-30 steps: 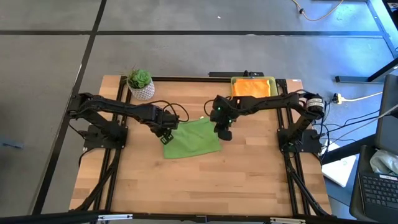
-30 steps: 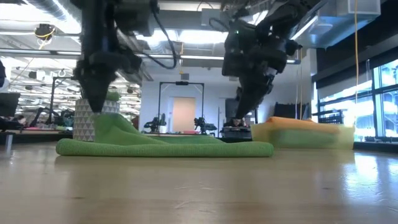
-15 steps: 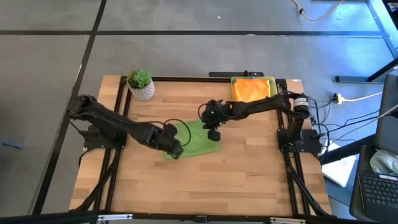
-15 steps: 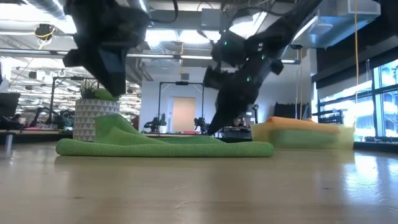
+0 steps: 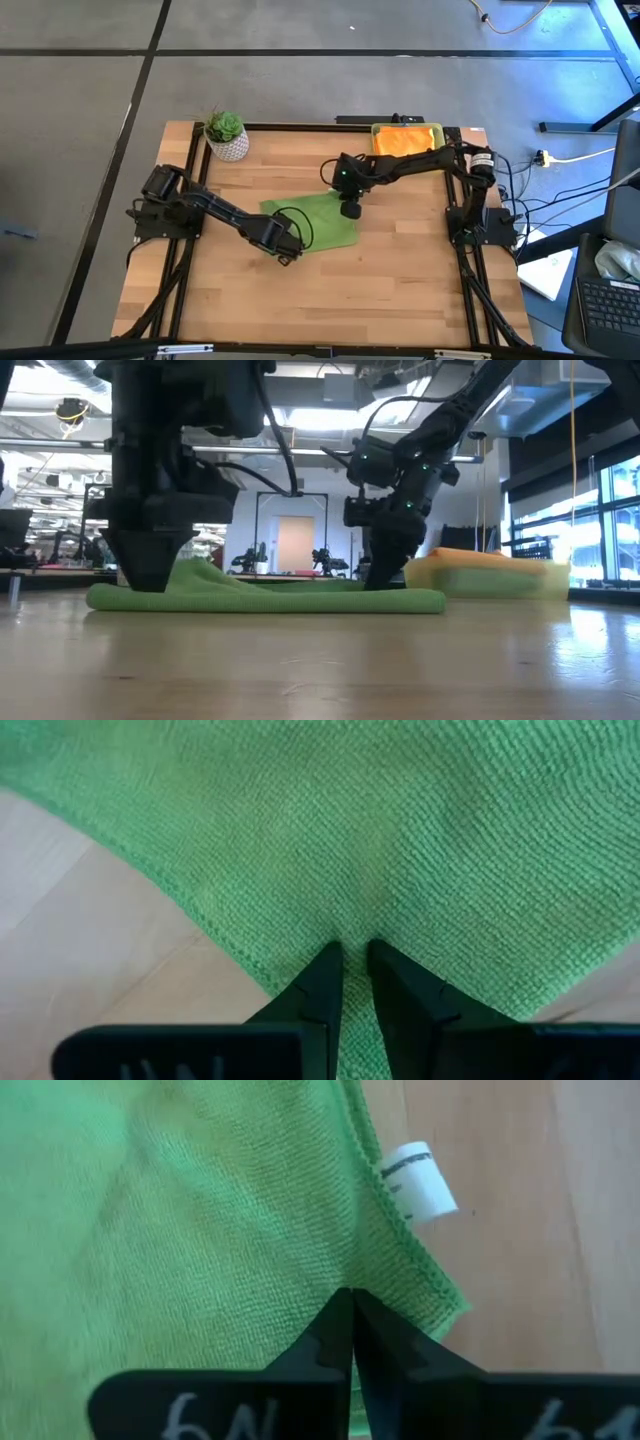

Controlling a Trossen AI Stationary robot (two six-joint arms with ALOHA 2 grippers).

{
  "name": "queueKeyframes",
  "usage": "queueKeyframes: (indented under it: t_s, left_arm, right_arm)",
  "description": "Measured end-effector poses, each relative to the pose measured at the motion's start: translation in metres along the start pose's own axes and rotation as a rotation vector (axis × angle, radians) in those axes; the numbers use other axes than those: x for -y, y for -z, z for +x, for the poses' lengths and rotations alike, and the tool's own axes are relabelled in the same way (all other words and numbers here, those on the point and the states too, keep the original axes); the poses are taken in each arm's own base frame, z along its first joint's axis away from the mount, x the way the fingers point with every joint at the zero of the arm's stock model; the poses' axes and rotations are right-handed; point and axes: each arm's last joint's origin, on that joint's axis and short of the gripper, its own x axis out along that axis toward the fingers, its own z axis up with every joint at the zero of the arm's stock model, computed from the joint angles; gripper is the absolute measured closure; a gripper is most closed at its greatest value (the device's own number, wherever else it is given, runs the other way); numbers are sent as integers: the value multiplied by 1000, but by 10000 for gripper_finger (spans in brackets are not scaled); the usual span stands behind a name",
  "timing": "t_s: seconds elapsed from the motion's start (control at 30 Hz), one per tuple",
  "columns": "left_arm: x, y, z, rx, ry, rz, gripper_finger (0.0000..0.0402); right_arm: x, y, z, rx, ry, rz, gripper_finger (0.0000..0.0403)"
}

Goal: Fold microfiber towels
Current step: Fold the green microfiber towel

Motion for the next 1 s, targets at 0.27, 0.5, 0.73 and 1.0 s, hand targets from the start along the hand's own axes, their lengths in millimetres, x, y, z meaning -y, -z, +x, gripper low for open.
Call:
queueKeyframes:
  t_s: [0.27, 0.5, 0.73, 1.0]
  left_arm:
    - [-9, -2, -12, 6, 11, -19, 349]
    - [-16, -16, -16, 11, 34, -47, 349]
    - [-15, -27, -18, -20, 113, -84, 349]
    - [-8, -12, -20, -39, 156, 307, 349]
  right_arm:
    - [9, 10, -9, -111, 12, 51, 396]
    - [14, -5, -32, -49, -5, 28, 383]
    - [5, -28, -54, 35, -243, 54, 359]
    - [-37, -22, -53, -67, -565, 48, 351]
